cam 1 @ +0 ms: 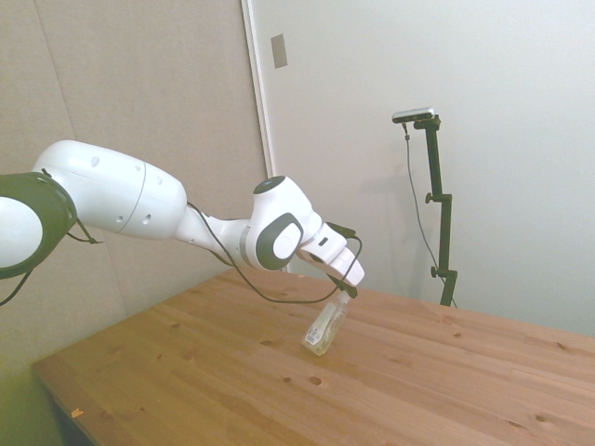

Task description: Stand the sanitizer

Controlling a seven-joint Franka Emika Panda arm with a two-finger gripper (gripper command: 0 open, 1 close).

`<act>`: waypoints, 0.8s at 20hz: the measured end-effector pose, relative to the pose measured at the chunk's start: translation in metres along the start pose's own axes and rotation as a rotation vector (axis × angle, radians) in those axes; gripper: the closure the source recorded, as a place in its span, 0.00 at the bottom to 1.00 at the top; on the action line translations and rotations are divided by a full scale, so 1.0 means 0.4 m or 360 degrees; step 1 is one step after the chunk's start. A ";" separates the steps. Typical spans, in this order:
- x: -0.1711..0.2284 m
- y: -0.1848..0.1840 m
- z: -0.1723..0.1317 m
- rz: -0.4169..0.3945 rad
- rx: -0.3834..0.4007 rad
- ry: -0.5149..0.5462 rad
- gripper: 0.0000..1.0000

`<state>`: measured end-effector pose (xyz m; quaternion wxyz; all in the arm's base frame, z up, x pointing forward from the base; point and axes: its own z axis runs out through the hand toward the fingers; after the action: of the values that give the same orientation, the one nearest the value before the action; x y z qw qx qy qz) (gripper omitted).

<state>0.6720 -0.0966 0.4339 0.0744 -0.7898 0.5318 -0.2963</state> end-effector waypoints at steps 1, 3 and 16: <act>-0.013 -0.005 -0.007 0.0001 0.0019 0.0020 1.00; -0.033 -0.012 -0.019 0.0001 0.0055 0.0065 1.00; -0.154 -0.010 -0.085 0.0016 0.0360 0.0385 1.00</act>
<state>0.6408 -0.0337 0.4392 0.0997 -0.7324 0.5040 -0.4468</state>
